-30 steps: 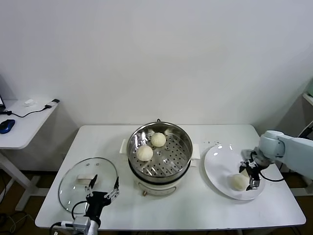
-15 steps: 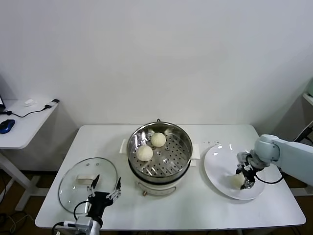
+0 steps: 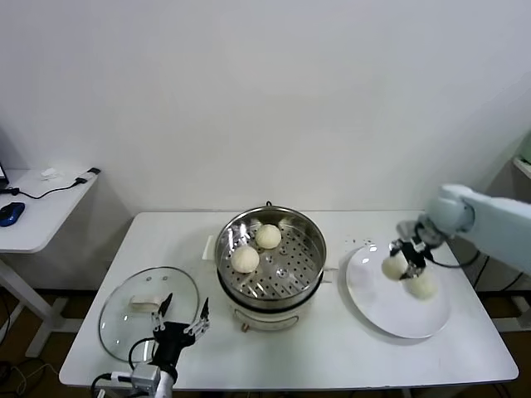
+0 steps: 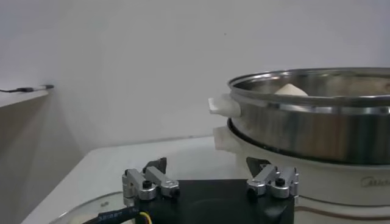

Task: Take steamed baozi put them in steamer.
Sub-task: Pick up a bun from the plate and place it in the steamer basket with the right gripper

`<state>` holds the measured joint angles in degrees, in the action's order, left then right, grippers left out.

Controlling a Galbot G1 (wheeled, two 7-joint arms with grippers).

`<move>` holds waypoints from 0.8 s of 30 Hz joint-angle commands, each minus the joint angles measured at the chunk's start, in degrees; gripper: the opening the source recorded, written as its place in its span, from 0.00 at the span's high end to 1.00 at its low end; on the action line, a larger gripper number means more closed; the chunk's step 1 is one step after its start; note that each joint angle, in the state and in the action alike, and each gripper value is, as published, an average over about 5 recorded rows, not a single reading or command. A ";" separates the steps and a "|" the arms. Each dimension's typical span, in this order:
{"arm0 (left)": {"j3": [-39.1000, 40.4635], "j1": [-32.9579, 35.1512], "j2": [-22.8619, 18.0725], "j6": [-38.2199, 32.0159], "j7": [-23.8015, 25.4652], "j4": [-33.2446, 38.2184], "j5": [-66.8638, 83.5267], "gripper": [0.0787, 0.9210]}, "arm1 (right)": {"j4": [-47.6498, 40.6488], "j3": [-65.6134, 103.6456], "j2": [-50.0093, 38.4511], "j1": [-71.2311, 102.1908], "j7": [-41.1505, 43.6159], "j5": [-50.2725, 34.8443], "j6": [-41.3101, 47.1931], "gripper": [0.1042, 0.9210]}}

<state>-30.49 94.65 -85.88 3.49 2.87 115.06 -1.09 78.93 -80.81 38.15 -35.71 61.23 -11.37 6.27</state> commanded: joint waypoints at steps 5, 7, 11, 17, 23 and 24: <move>-0.14 0.32 0.43 -0.02 0.04 0.29 0.07 0.12 | 11.53 3.68 19.26 -21.20 5.74 -4.59 -10.46 0.34; -0.30 0.40 0.51 -0.03 0.04 0.33 0.06 0.12 | 14.82 4.02 22.14 -21.15 5.55 -4.35 -11.51 0.34; -0.57 0.50 0.51 -0.05 0.03 0.38 0.07 0.12 | 19.60 1.69 26.42 -19.71 4.71 -2.48 -13.92 0.34; -0.63 0.65 0.34 -0.07 -0.02 0.39 0.10 0.12 | 20.60 -5.02 28.99 -16.22 2.15 4.28 -18.63 0.34; -0.46 0.58 0.05 0.09 -0.03 0.59 0.11 0.12 | 18.71 -7.70 29.54 -12.36 0.45 8.55 -19.83 0.34; -0.41 0.59 0.02 0.13 -0.05 0.63 0.11 0.12 | 18.31 -7.91 29.60 -11.68 0.21 8.87 -19.92 0.34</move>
<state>-30.95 95.23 -85.79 3.53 2.84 115.61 -0.99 95.10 -85.25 63.51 -49.02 62.56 -7.22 -10.02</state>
